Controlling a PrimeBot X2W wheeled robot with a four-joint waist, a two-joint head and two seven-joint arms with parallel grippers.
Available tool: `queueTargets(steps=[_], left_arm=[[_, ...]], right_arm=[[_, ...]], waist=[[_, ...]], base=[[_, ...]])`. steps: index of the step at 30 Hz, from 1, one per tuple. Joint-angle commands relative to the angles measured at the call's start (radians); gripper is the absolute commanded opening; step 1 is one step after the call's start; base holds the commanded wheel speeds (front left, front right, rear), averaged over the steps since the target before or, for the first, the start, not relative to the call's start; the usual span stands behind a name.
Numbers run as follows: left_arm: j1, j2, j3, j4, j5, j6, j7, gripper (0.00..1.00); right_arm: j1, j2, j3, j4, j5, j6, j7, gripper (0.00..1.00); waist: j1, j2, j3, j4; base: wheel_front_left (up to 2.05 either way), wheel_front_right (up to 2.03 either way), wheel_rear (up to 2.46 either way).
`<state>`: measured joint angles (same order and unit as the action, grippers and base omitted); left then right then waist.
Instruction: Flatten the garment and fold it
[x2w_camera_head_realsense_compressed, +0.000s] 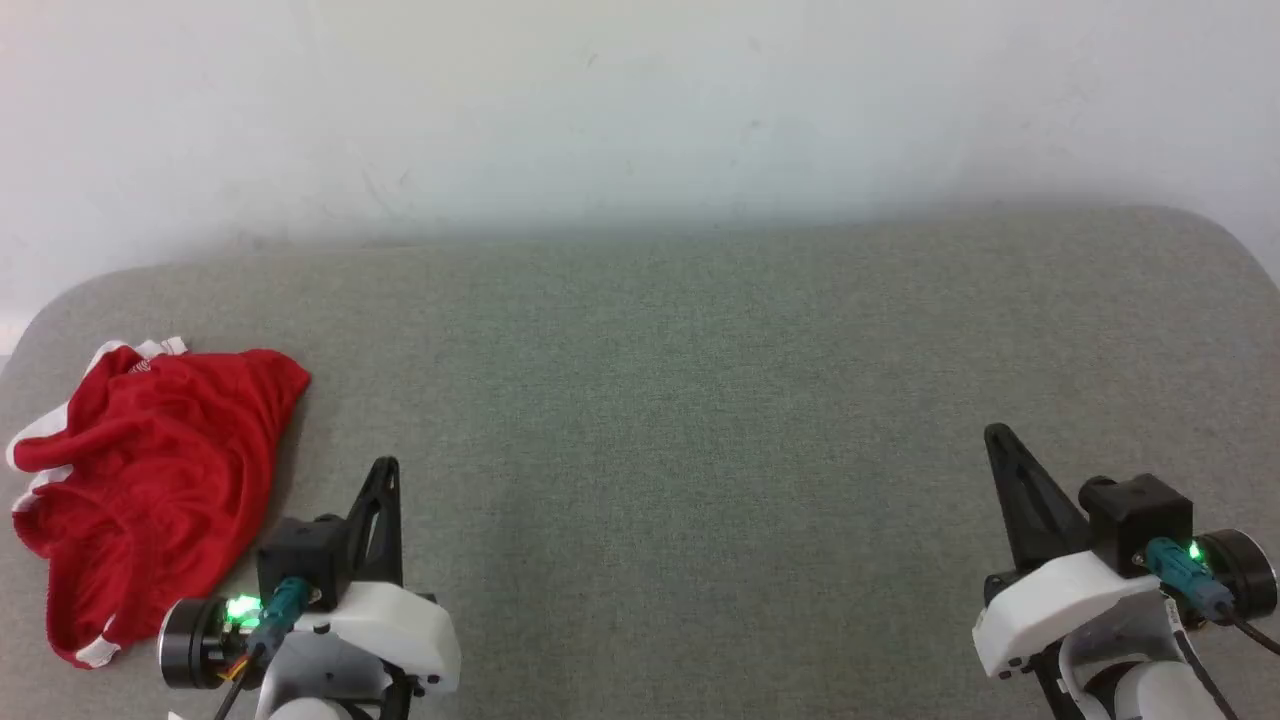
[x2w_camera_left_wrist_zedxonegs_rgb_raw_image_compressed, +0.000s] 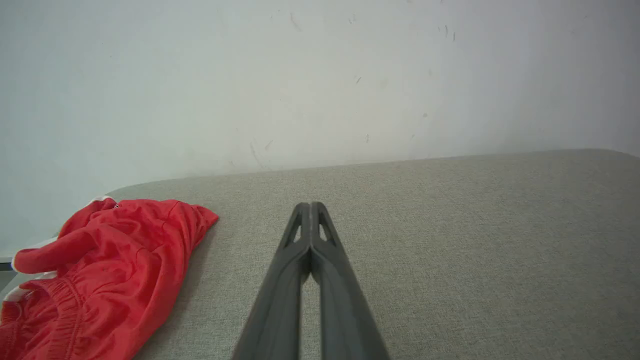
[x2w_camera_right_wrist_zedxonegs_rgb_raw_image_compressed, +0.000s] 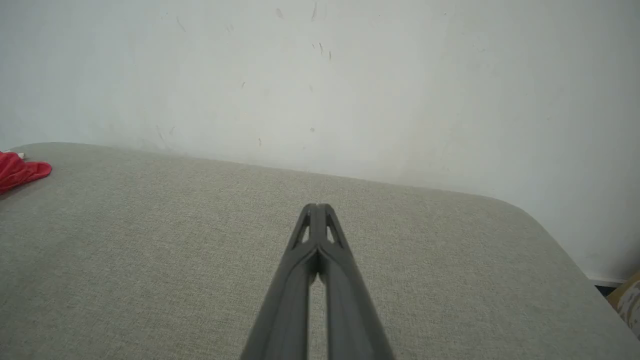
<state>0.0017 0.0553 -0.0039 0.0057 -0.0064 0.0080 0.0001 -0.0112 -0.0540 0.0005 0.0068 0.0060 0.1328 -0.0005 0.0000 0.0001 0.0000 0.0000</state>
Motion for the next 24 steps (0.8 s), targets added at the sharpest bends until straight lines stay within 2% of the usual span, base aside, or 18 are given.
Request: queueTargets(steps=[1,22,23,24], left_arm=[[-0.002,-0.005,0.004,-0.006,0.006,-0.008,0.0,0.0],[-0.002,-0.005,0.004,-0.006,0.006,-0.008,0.0,0.0],[-0.002,-0.005,0.004,-0.006,0.006,-0.008,0.0,1.0],[0.0,0.0,0.0,0.0,0.0,0.001,-0.001,1.0]], right_arm=[[0.011,0.004,0.0,-0.007,-0.006,-0.002,0.0,0.0],[0.011,0.004,0.0,-0.007,-0.006,-0.002,0.0,0.0],[0.011,0.004,0.0,-0.007,-0.006,-0.002,0.0,1.0],[0.0,0.0,0.0,0.001,0.001,0.0,-0.001,1.0]], waist=[[0.0,-0.0001,0.0,0.0],[0.0,-0.0001,0.0,0.0],[0.0,-0.0001,0.0,0.0],[0.0,-0.0001,0.0,0.0]], base=[[0.0,0.0,0.0],[0.0,0.0,0.0],[0.0,0.0,0.0],[0.0,0.0,0.0]])
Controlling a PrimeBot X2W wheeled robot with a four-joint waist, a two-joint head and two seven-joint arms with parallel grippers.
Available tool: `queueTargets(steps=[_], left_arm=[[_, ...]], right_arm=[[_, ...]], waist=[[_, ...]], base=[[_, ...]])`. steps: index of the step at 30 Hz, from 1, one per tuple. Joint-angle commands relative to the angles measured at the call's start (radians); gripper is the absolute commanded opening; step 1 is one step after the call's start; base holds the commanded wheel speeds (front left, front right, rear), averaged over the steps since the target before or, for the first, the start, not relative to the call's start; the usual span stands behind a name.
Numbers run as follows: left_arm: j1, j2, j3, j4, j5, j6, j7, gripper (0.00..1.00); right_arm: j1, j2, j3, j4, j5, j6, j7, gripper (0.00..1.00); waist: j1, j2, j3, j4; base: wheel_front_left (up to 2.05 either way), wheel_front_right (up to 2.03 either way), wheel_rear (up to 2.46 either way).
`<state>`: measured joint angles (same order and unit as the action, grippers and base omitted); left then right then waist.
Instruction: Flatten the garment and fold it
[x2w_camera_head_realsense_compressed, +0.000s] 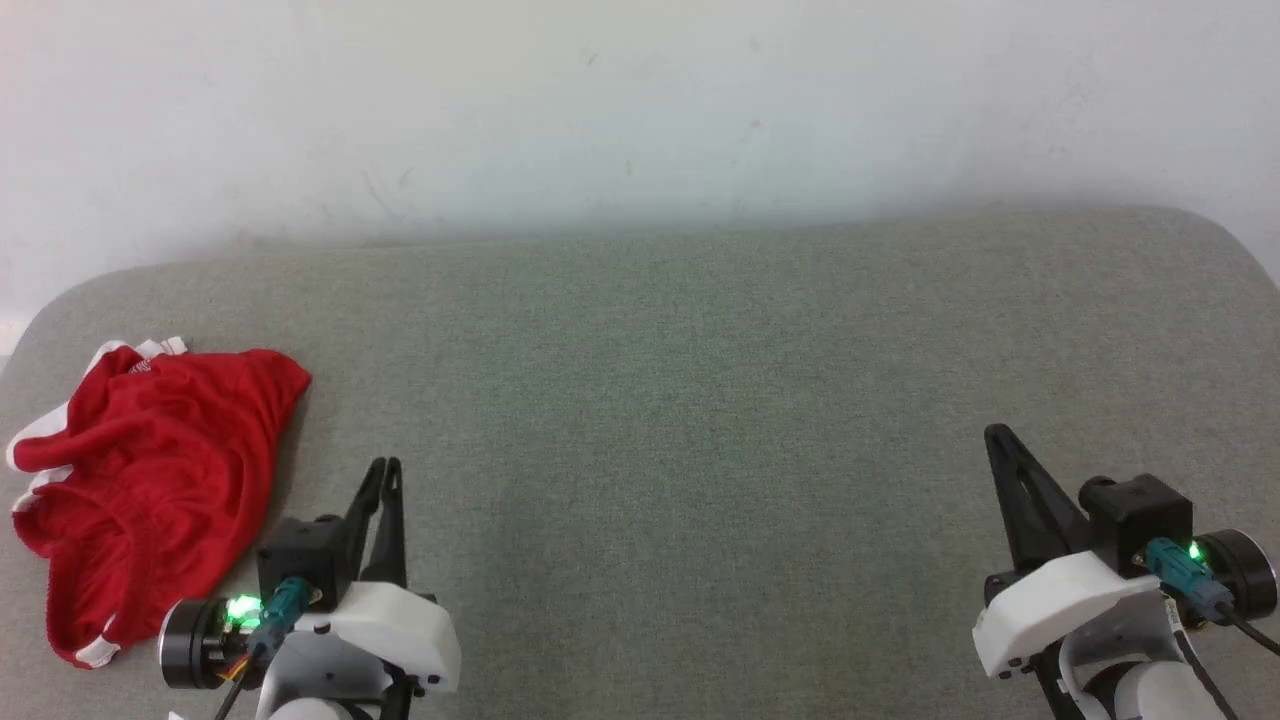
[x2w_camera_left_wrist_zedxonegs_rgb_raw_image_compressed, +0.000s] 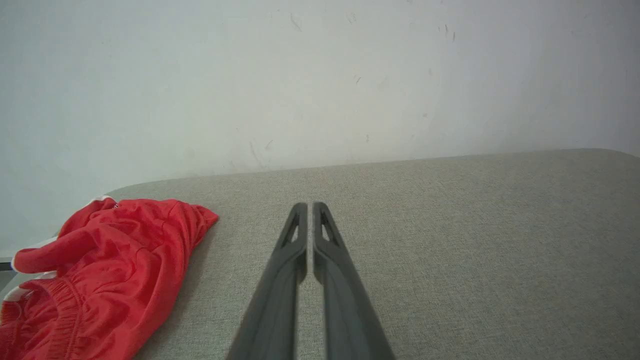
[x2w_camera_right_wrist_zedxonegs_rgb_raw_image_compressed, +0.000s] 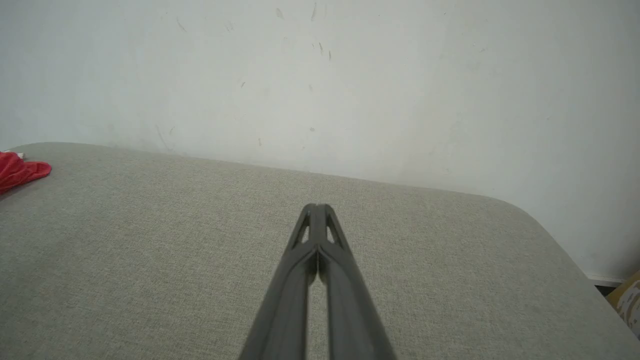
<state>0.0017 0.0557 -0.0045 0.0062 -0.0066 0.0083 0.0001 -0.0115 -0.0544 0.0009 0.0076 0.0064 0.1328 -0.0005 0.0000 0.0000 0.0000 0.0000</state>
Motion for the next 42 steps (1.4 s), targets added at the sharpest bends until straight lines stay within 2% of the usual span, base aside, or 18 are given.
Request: queueTargets(steps=[1,23,42], left_arm=[[0.0,0.0,0.0,0.0,0.0,0.0,-0.001,1.0],[-0.022,0.005,-0.035,-0.009,0.004,0.052,-0.043,1.0],[-0.041,0.024,-0.06,-0.023,-0.001,0.116,-0.082,1.0]], right_arm=[[0.0,0.0,0.0,0.001,0.0,0.0,-0.001,1.0],[-0.001,0.0,-0.033,-0.018,0.033,0.0,-0.042,1.0],[-0.002,0.001,-0.035,-0.032,0.041,-0.001,-0.082,1.0]], waist=[[0.0,0.0,0.0,0.0],[0.0,0.0,0.008,0.013],[0.0,0.0,0.029,0.118]], base=[[0.0,0.0,0.0],[0.0,0.0,0.0],[0.0,0.0,0.0]])
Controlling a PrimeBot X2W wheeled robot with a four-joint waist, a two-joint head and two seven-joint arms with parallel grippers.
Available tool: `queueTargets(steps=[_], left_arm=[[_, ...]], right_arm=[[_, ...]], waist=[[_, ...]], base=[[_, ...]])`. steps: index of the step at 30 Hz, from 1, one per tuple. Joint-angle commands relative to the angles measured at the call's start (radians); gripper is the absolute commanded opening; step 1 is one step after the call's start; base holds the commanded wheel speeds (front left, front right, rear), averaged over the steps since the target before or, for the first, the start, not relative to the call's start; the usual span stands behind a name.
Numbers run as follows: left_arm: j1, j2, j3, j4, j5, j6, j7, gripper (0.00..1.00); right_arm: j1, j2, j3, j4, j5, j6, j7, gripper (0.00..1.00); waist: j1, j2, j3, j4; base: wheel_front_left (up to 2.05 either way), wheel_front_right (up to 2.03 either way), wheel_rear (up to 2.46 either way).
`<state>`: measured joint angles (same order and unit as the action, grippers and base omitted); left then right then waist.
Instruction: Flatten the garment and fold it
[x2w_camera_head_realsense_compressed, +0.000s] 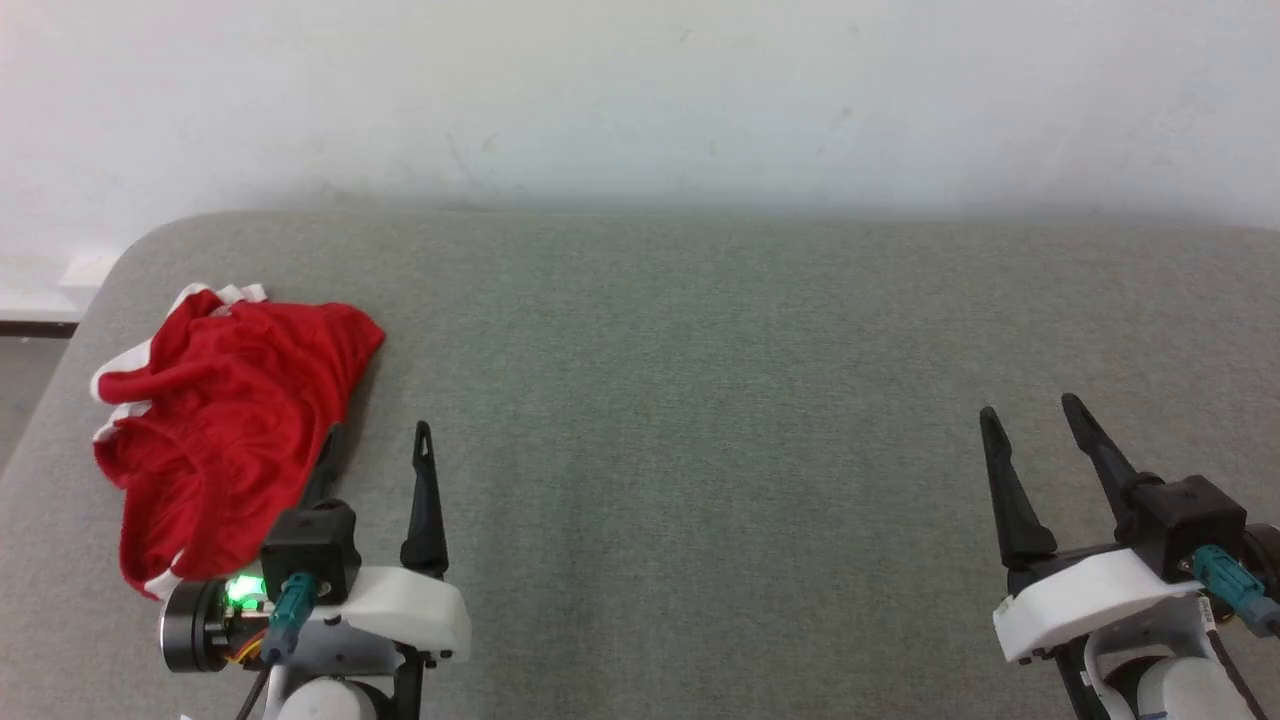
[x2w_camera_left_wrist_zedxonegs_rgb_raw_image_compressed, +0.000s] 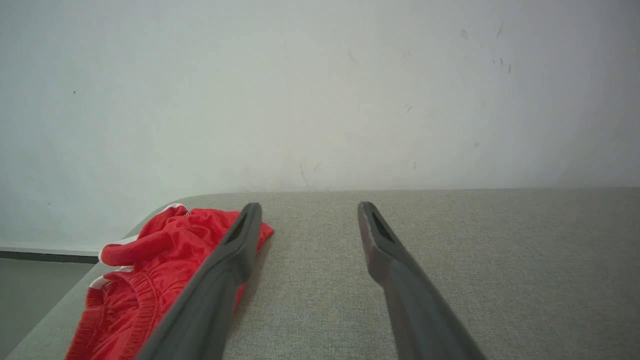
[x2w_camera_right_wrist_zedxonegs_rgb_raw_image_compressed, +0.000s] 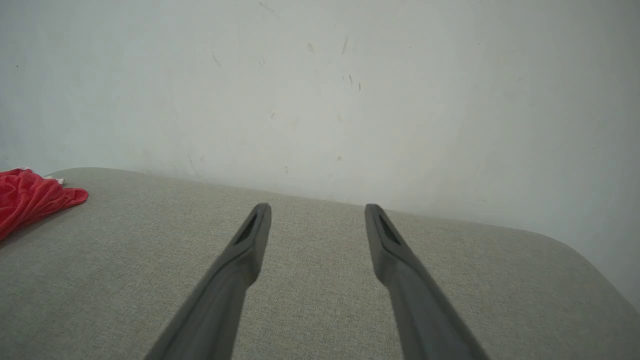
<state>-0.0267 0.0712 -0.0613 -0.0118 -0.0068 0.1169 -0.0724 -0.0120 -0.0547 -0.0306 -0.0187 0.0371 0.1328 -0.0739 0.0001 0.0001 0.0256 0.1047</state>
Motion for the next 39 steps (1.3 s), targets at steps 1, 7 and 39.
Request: queueTargets(steps=[1,7,39], left_arm=[[-0.013,0.009,-0.003,-0.005,-0.002,0.011,-0.012,1.0],[-0.013,0.012,-0.001,-0.009,-0.006,0.03,-0.024,1.0],[-0.144,0.061,0.145,0.043,-0.08,0.03,-0.091,1.0]], right_arm=[[-0.001,0.001,-0.004,-0.006,0.01,-0.001,-0.011,1.0],[0.001,0.002,-0.004,-0.008,0.011,-0.001,-0.023,1.0],[-0.026,0.003,-0.017,-0.045,-0.026,-0.001,-0.09,1.0]], waist=[[-0.0001,-0.0001,0.004,0.02],[-0.0001,-0.0001,0.007,0.065],[-0.0001,-0.0001,0.092,0.252]], base=[[0.0,0.0,0.0],[0.0,0.0,0.0],[0.0,0.0,0.0]])
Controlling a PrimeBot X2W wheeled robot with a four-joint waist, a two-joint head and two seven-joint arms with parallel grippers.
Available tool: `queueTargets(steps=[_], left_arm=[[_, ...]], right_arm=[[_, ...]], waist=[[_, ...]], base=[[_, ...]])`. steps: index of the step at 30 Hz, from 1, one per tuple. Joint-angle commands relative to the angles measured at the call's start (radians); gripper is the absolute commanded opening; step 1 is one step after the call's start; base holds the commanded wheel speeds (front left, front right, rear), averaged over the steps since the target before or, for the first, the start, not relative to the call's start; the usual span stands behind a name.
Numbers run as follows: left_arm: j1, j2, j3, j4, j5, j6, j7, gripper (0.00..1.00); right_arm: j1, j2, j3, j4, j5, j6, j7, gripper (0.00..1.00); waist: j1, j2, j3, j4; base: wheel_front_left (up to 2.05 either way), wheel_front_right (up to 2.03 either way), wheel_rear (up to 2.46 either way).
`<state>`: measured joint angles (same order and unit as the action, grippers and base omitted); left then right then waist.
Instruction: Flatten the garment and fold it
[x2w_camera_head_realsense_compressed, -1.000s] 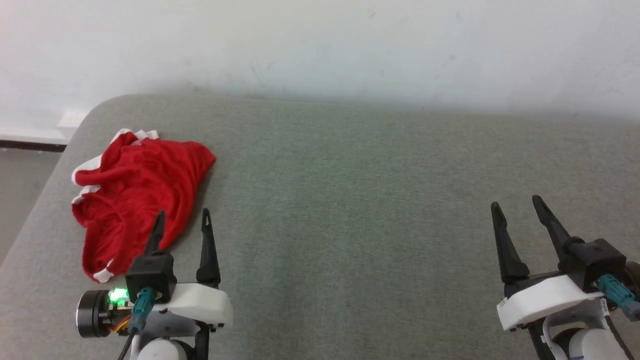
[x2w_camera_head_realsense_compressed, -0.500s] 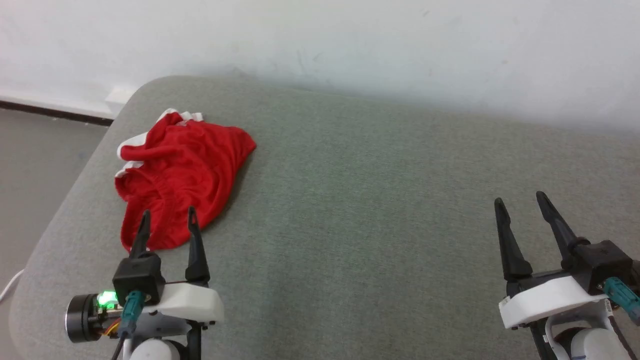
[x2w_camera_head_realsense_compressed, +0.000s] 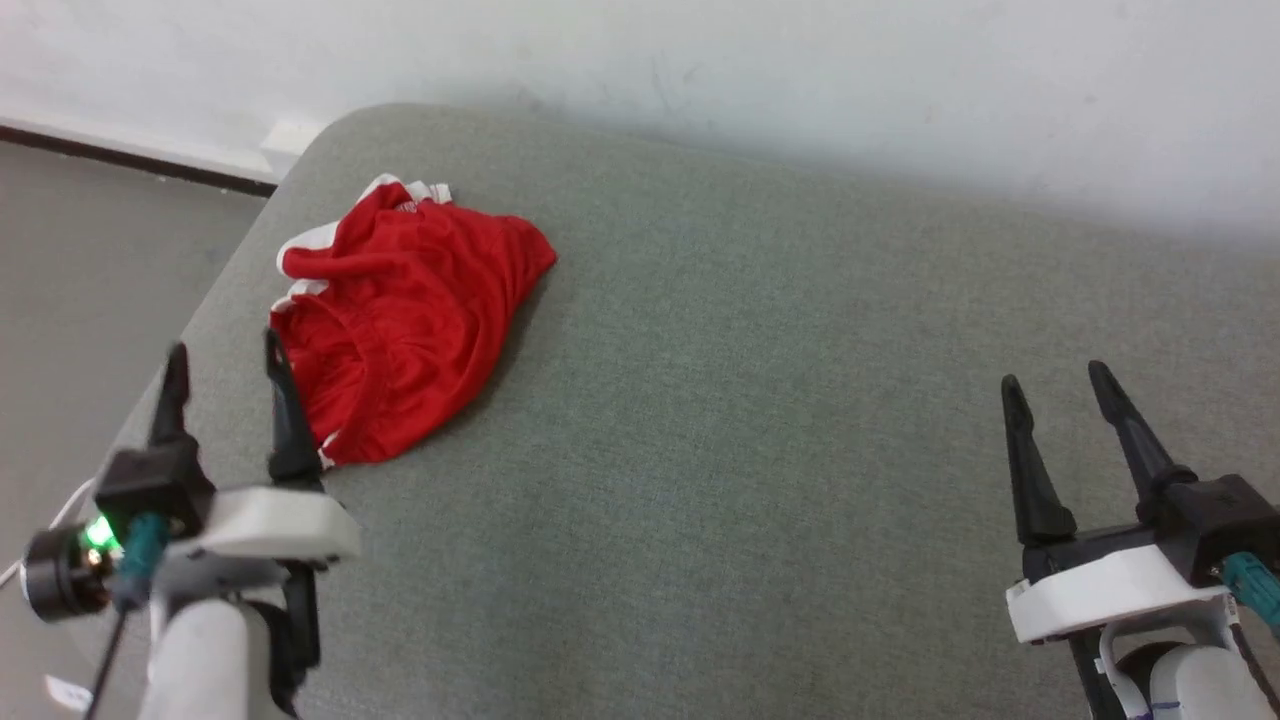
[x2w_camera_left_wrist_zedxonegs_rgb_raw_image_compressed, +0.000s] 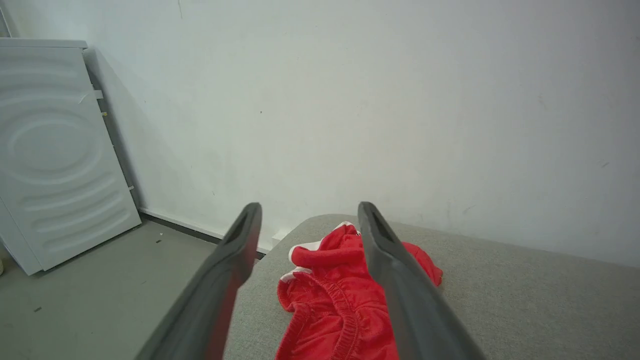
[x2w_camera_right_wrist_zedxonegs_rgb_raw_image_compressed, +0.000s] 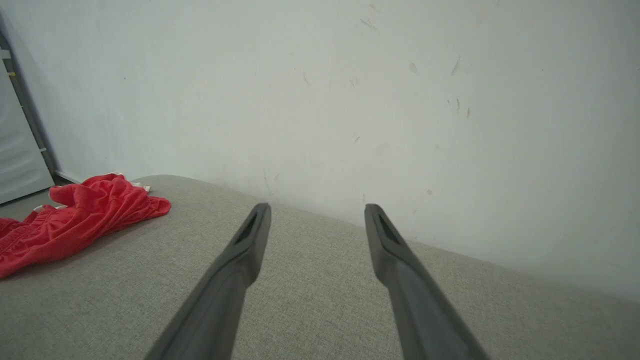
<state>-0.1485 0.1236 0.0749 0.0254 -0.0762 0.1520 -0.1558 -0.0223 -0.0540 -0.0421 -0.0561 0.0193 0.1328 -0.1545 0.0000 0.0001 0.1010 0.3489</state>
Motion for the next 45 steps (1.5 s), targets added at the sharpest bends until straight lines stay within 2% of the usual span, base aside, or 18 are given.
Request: queueTargets(steps=[1,6,13,14,19,24,33,37,45], left_arm=[[-0.044,0.018,0.015,0.021,-0.018,-0.016,-0.01,1.0],[-0.17,0.089,0.012,0.13,-0.032,-0.075,-0.01,1.0],[-0.375,0.189,-0.032,0.289,-0.044,-0.179,0.079,1.0],[-0.375,0.189,-0.032,0.289,-0.044,-0.179,0.079,1.0],[-0.507,0.239,-0.054,0.404,-0.128,-0.241,0.235,1.0],[-0.613,0.305,-0.126,0.472,-0.219,-0.255,0.381,1.0],[-0.727,0.439,-0.319,0.507,-0.473,-0.266,0.703,1.0],[-0.761,0.491,-0.404,0.516,-0.532,-0.27,0.796,1.0],[-0.798,0.545,-0.612,0.547,-0.635,-0.279,0.958,1.0]], right_arm=[[-0.019,0.002,-0.008,-0.01,-0.011,-0.001,-0.012,1.0],[-0.035,0.002,-0.014,-0.022,-0.027,-0.001,-0.022,1.0],[-0.073,0.003,-0.014,-0.041,-0.053,-0.002,-0.037,1.0],[-0.073,0.003,-0.014,-0.041,-0.053,-0.002,-0.037,1.0],[-0.111,0.003,-0.011,-0.063,-0.073,-0.002,-0.047,1.0],[-0.145,0.003,-0.008,-0.083,-0.088,-0.002,-0.058,1.0],[-0.204,0.001,0.006,-0.114,-0.115,-0.002,-0.076,1.0],[-0.234,0.0,0.013,-0.132,-0.123,-0.002,-0.085,1.0],[-0.27,0.0,0.027,-0.145,-0.129,-0.002,-0.101,1.0]], waist=[[0.0,-0.0001,0.024,0.01],[0.0,-0.0001,0.065,0.012],[0.0,-0.0001,0.135,0.0],[0.0,-0.0001,0.135,0.0],[0.0,-0.0001,0.195,-0.024],[0.0,-0.0001,0.256,-0.046],[0.0,-0.0001,0.363,-0.086],[0.0,-0.0001,0.404,-0.103],[0.0,-0.0001,0.454,-0.125]], base=[[0.0,0.0,0.0],[0.0,0.0,0.0],[0.0,0.0,0.0],[0.0,0.0,0.0],[0.0,0.0,0.0],[0.0,0.0,0.0],[0.0,0.0,0.0],[0.0,0.0,0.0],[0.0,0.0,0.0]])
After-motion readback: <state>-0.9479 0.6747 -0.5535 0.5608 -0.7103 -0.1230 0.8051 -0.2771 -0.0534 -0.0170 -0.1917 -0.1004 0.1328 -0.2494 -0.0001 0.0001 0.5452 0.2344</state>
